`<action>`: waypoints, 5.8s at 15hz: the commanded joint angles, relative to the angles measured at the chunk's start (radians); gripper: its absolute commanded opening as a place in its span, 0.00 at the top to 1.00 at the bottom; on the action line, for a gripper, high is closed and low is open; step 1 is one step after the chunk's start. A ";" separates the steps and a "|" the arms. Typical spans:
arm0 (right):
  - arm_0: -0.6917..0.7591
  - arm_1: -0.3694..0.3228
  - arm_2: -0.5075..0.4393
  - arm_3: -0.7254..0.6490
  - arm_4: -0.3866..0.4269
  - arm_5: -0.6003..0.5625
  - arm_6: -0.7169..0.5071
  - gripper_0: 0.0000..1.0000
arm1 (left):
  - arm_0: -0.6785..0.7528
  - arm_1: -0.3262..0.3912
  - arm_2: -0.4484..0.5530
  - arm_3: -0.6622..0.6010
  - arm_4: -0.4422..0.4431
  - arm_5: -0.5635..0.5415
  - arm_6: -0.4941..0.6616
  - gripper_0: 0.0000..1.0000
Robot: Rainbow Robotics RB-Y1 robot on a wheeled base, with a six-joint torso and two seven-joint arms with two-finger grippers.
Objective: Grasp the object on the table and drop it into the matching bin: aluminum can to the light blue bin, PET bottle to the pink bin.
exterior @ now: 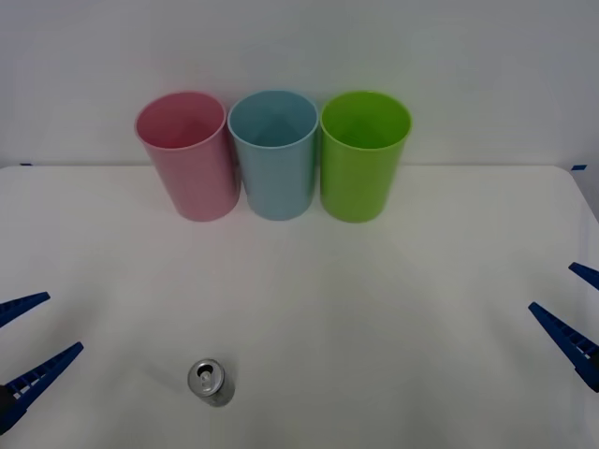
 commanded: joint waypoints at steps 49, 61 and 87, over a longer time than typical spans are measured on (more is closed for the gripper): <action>0.000 0.000 0.000 0.000 0.000 0.000 0.000 0.00 | -0.216 -0.173 -0.201 0.458 -0.242 -0.239 -0.570 0.00; 0.000 0.000 0.000 0.000 0.000 0.000 0.000 0.00 | -0.273 -0.271 -0.197 0.472 -0.357 -0.195 -0.583 0.00; 0.000 0.000 0.000 0.000 0.000 0.000 0.000 0.00 | -0.354 -0.333 -0.204 0.544 -0.418 -0.170 -0.632 0.61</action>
